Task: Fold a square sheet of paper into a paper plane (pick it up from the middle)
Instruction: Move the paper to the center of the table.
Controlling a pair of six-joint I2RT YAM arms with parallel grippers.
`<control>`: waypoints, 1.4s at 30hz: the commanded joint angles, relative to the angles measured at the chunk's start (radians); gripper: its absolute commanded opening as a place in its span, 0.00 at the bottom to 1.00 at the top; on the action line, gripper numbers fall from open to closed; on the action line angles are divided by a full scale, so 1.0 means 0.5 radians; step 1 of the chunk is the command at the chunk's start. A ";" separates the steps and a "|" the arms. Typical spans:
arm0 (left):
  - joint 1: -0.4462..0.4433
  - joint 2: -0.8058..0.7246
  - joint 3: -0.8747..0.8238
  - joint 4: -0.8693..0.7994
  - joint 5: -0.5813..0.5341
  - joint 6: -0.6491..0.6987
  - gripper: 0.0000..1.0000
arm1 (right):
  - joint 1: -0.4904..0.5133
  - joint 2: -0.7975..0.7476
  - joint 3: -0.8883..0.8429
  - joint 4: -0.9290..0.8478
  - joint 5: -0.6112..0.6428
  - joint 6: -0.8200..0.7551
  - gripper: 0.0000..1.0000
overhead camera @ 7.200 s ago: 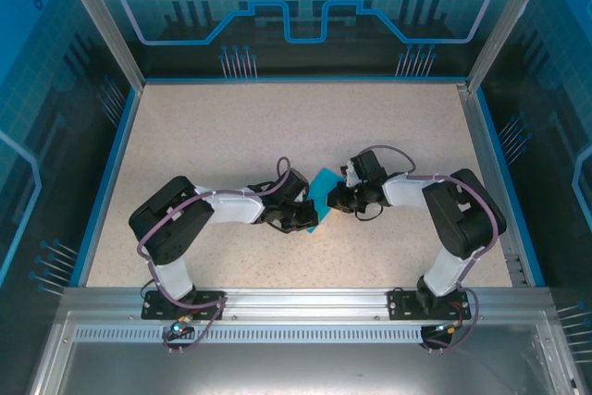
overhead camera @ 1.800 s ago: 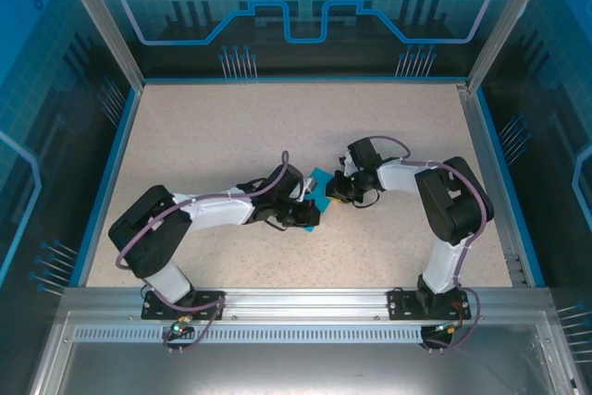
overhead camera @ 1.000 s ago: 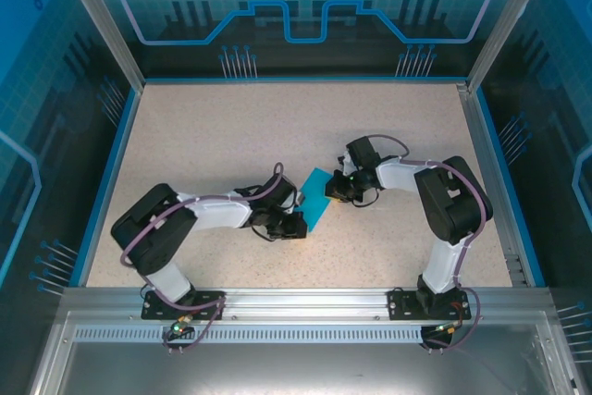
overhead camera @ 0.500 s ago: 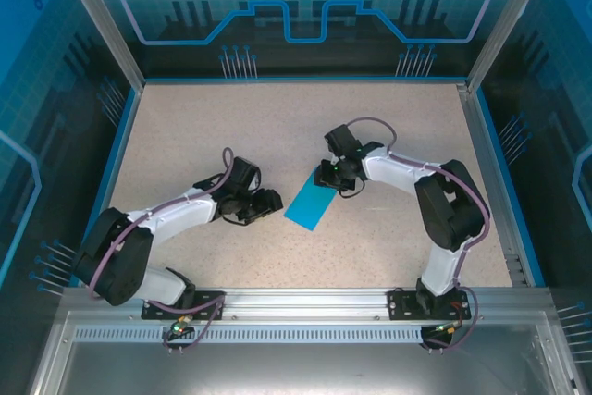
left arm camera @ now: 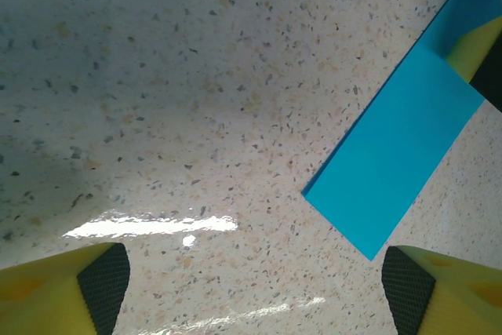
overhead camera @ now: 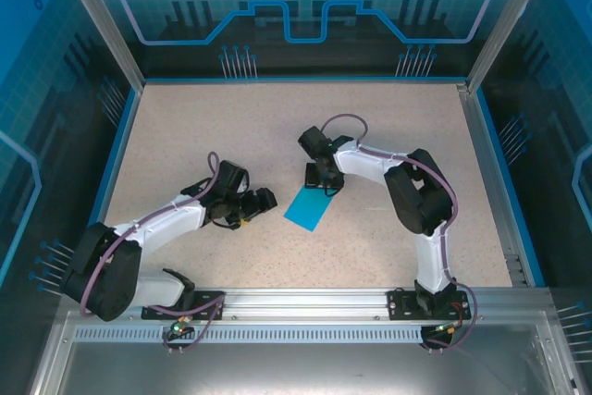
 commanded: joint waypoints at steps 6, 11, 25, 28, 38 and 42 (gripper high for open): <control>0.021 -0.053 -0.045 0.003 0.180 0.013 0.93 | 0.159 -0.040 -0.143 0.061 -0.404 -0.440 0.41; 0.014 -0.021 -0.078 0.099 0.355 -0.067 0.94 | 0.111 -0.252 -0.165 0.118 -0.298 -0.271 0.42; -0.160 0.062 -0.056 0.127 0.512 -0.211 0.94 | -0.035 -0.140 -0.235 0.269 -0.280 -0.052 0.40; -0.188 0.102 -0.023 0.094 0.502 -0.205 0.94 | -0.045 -0.105 -0.260 0.323 -0.366 -0.073 0.40; -0.303 0.254 0.073 0.135 0.587 -0.223 0.92 | -0.121 -0.060 -0.380 0.368 -0.413 -0.012 0.40; -0.318 0.305 0.109 0.124 0.588 -0.231 0.92 | -0.158 -0.059 -0.444 0.396 -0.442 0.030 0.39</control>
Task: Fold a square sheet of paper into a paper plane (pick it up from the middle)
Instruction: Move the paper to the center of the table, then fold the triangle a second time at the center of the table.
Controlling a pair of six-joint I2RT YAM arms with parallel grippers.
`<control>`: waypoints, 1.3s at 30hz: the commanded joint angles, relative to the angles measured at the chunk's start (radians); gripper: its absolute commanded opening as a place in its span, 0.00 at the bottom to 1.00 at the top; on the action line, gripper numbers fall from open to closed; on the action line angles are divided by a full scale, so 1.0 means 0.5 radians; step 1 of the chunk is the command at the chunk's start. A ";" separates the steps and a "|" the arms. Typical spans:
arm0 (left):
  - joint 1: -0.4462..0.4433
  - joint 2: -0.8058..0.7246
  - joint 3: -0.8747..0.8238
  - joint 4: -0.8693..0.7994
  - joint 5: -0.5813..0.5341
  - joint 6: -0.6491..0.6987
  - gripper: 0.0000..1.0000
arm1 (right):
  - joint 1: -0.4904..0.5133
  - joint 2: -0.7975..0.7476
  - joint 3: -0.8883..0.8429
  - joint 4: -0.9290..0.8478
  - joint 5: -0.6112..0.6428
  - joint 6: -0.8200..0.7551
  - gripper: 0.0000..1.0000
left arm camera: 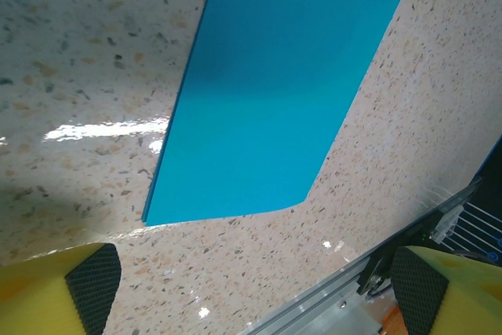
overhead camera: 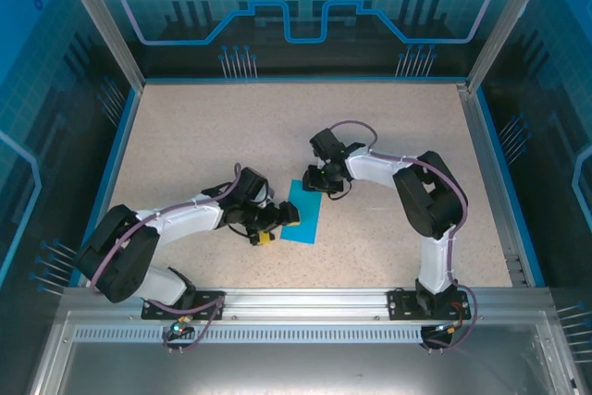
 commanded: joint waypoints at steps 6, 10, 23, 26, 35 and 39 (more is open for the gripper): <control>-0.055 0.118 0.126 -0.048 0.043 -0.025 0.92 | -0.085 0.107 -0.165 -0.019 -0.008 0.092 0.38; -0.073 0.165 0.162 -0.084 0.015 -0.021 0.92 | -0.108 0.107 -0.196 0.003 -0.027 0.102 0.38; -0.100 0.239 0.236 -0.177 -0.065 0.004 0.92 | -0.134 0.110 -0.229 0.023 -0.044 0.090 0.37; -0.114 0.261 0.254 -0.184 -0.069 0.016 0.92 | -0.134 0.111 -0.233 0.025 -0.046 0.092 0.37; -0.132 0.284 0.275 -0.206 -0.103 0.036 0.93 | -0.134 0.119 -0.237 0.032 -0.053 0.092 0.37; -0.134 0.277 0.268 -0.160 -0.079 0.044 0.93 | -0.134 0.128 -0.236 0.032 -0.060 0.092 0.37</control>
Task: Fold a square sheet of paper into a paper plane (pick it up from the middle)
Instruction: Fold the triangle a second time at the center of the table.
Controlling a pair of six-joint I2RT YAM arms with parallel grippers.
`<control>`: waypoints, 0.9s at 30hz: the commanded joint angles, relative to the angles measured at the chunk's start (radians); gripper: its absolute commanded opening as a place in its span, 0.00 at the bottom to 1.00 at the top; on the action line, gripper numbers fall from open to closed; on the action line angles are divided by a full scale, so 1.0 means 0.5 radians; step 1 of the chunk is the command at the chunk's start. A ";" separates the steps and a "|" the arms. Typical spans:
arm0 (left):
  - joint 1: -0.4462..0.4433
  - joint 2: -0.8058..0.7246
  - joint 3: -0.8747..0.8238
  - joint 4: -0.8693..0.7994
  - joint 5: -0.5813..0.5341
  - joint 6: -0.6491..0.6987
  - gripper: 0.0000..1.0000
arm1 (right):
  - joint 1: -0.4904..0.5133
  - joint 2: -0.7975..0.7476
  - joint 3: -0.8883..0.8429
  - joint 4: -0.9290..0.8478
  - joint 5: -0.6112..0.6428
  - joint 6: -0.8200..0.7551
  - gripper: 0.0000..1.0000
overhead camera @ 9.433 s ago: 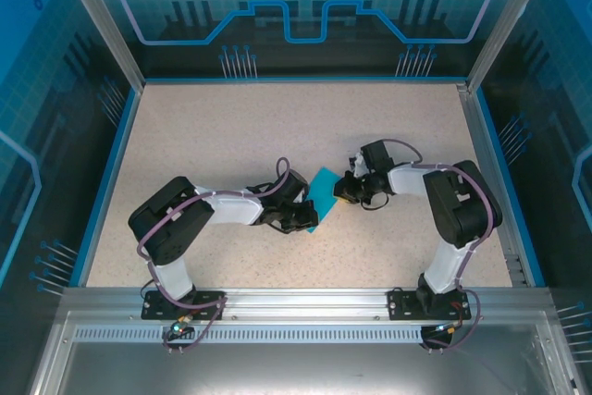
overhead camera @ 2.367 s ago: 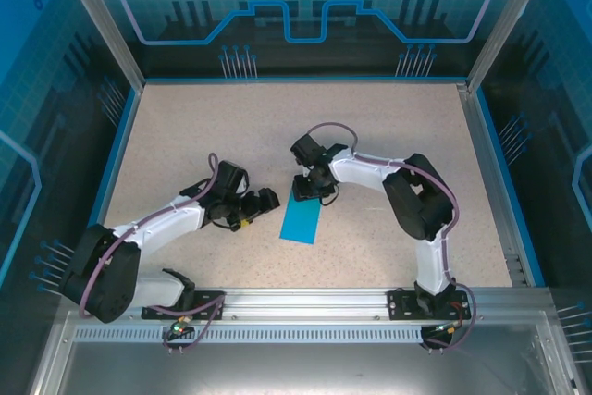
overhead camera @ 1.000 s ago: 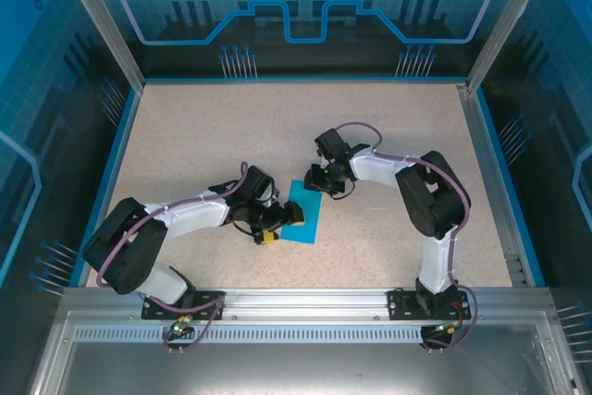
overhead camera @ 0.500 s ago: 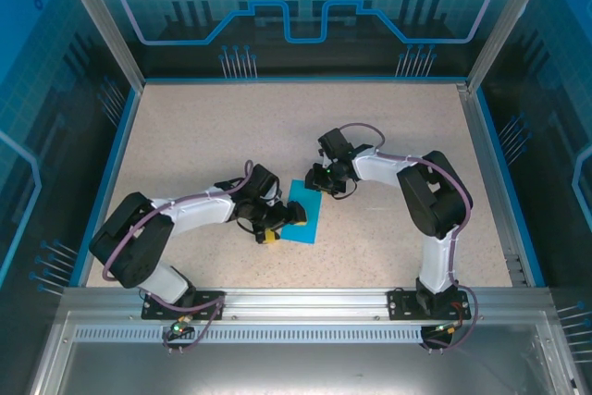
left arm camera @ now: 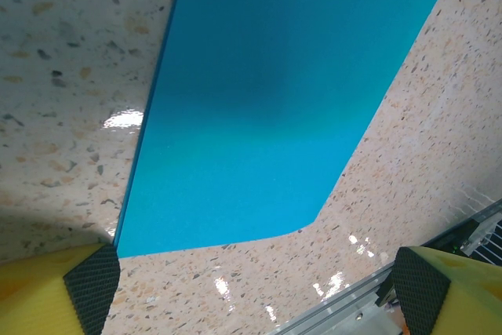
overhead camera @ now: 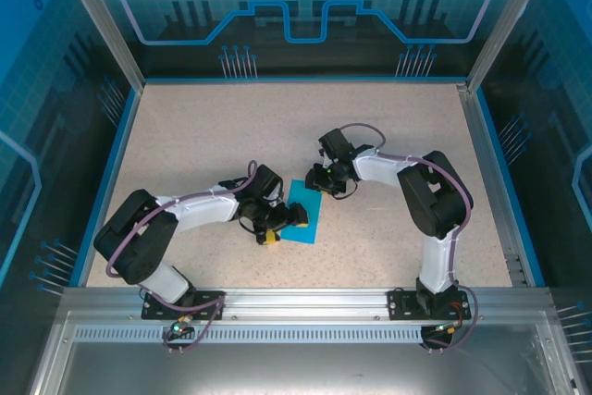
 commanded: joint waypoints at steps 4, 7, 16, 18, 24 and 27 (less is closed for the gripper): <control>-0.019 0.052 0.062 0.000 -0.013 0.045 0.93 | -0.039 0.162 -0.117 -0.132 0.149 0.015 0.37; -0.021 0.083 0.079 0.004 -0.020 0.037 0.93 | -0.039 0.163 -0.117 -0.131 0.148 0.014 0.37; -0.020 0.132 0.144 0.021 -0.007 0.029 0.93 | -0.042 0.165 -0.127 -0.134 0.156 0.012 0.37; -0.021 0.145 0.159 0.015 -0.011 0.029 0.92 | -0.042 0.169 -0.130 -0.131 0.152 0.012 0.37; -0.030 0.170 0.202 0.021 0.003 0.035 0.92 | -0.042 0.171 -0.139 -0.128 0.151 0.014 0.37; -0.036 0.170 0.223 0.006 0.002 0.040 0.92 | -0.044 0.171 -0.142 -0.122 0.152 0.015 0.37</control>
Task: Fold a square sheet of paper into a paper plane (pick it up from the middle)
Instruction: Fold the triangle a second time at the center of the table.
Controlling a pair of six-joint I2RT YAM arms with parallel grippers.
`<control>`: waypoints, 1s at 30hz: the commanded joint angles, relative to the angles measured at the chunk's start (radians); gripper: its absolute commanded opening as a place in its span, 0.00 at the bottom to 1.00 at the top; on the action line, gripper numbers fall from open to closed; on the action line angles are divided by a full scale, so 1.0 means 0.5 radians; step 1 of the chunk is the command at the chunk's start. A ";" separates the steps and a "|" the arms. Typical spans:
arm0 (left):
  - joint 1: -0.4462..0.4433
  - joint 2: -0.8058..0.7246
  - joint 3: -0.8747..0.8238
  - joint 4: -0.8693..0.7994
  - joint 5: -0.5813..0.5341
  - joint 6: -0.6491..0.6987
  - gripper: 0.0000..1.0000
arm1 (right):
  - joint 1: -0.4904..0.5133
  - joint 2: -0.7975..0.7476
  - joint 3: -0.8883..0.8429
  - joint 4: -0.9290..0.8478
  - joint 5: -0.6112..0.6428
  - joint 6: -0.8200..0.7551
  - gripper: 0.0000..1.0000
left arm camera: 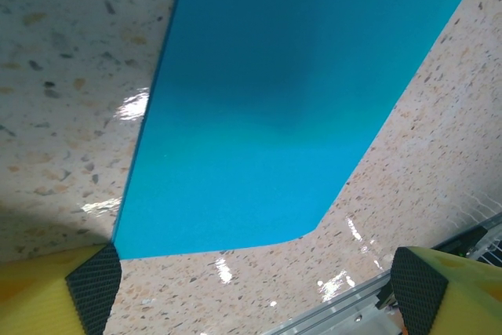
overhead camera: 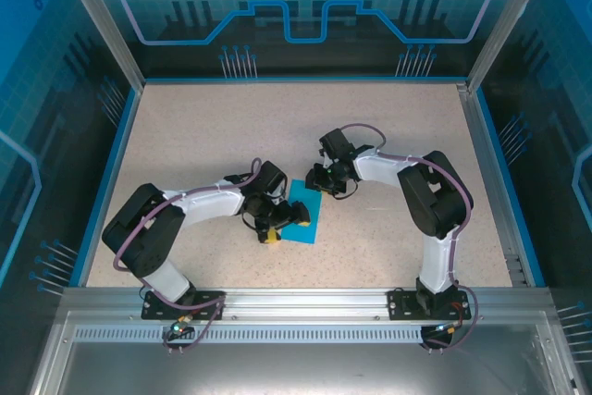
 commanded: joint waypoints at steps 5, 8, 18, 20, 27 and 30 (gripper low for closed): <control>-0.050 0.059 0.122 0.086 -0.037 0.060 0.92 | -0.043 0.174 -0.138 -0.130 0.155 0.015 0.37; -0.057 0.075 0.152 0.038 -0.083 0.078 0.92 | -0.044 0.178 -0.140 -0.124 0.153 0.018 0.37; -0.063 0.011 0.217 0.029 -0.087 0.239 0.90 | -0.054 0.176 -0.148 -0.123 0.148 0.012 0.37; -0.064 -0.008 0.231 0.041 -0.108 0.314 0.90 | -0.057 0.174 -0.151 -0.120 0.147 0.011 0.37; -0.015 0.024 0.294 0.093 -0.185 0.532 0.90 | -0.062 0.171 -0.167 -0.114 0.138 0.011 0.37; 0.015 0.062 0.297 0.123 -0.165 0.559 0.90 | -0.068 0.165 -0.172 -0.113 0.136 0.010 0.37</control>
